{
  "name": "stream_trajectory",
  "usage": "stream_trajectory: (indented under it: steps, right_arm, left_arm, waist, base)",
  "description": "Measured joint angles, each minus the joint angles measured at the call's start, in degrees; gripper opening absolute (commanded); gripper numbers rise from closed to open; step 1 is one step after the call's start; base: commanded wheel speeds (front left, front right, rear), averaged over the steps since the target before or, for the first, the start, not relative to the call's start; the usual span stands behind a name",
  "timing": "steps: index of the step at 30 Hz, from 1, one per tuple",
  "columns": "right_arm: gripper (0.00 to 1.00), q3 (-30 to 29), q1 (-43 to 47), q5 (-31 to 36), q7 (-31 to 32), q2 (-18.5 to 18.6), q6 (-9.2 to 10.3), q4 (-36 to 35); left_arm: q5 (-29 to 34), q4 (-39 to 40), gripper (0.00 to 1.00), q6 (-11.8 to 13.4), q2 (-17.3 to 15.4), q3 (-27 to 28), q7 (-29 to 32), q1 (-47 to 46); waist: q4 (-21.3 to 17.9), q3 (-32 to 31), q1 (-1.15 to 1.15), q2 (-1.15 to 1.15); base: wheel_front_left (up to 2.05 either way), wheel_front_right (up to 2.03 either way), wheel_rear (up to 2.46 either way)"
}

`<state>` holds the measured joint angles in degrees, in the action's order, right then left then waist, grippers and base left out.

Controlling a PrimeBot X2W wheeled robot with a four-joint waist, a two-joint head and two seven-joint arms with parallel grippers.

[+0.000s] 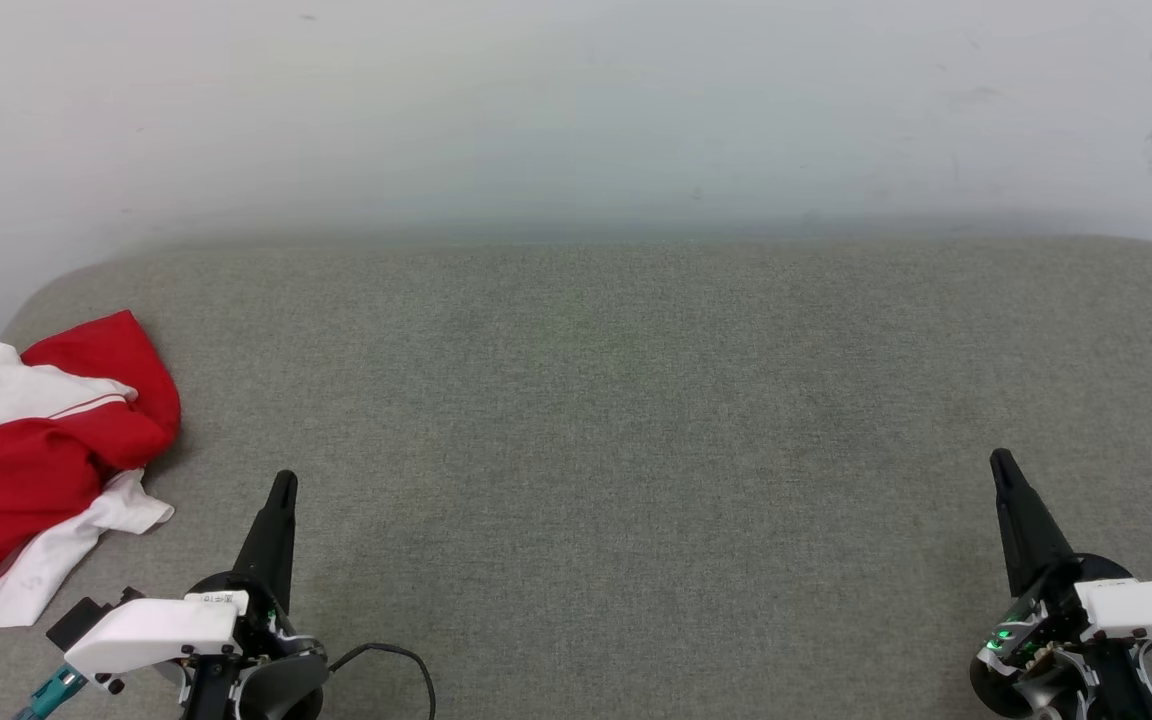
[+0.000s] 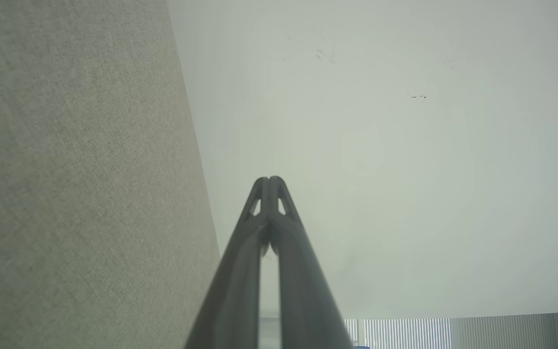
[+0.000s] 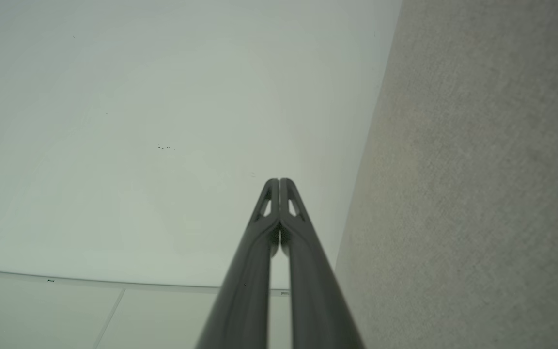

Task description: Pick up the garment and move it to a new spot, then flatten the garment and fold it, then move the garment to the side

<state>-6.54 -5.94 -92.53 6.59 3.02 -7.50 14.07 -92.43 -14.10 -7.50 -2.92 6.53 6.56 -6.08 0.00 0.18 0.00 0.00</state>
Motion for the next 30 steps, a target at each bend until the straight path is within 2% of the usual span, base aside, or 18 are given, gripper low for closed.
stream_trajectory:
  steps: [20, 21, 30]
  right_arm:
    - [0.0, -0.01, 0.0, 0.0, 0.0, -0.01, 0.0, 0.0]
    - [1.0, -0.01, 0.0, 0.0, 0.0, -0.01, 0.0, 0.0]
    - [1.0, 0.09, 2.54, 0.74, -1.3, -0.13, 0.01, 1.92]
  left_arm:
    - [0.0, 0.0, 0.0, 0.0, 0.0, 0.01, 0.0, 0.0]
    - [0.0, 0.0, 1.0, 0.0, 0.0, 0.01, 0.0, 0.0]
    - [0.34, -1.26, 1.0, 0.02, 0.2, -0.7, -1.4, 2.35]
  waist:
    - [0.0, 0.0, 0.0, 0.0]
    - [0.0, 0.0, 0.0, 0.0]
    - [0.0, 0.02, 0.0, 0.0]
  base:
    - [0.0, 0.0, 0.0]
    - [0.0, 0.0, 0.0]
    - [0.0, 0.0, 0.0]
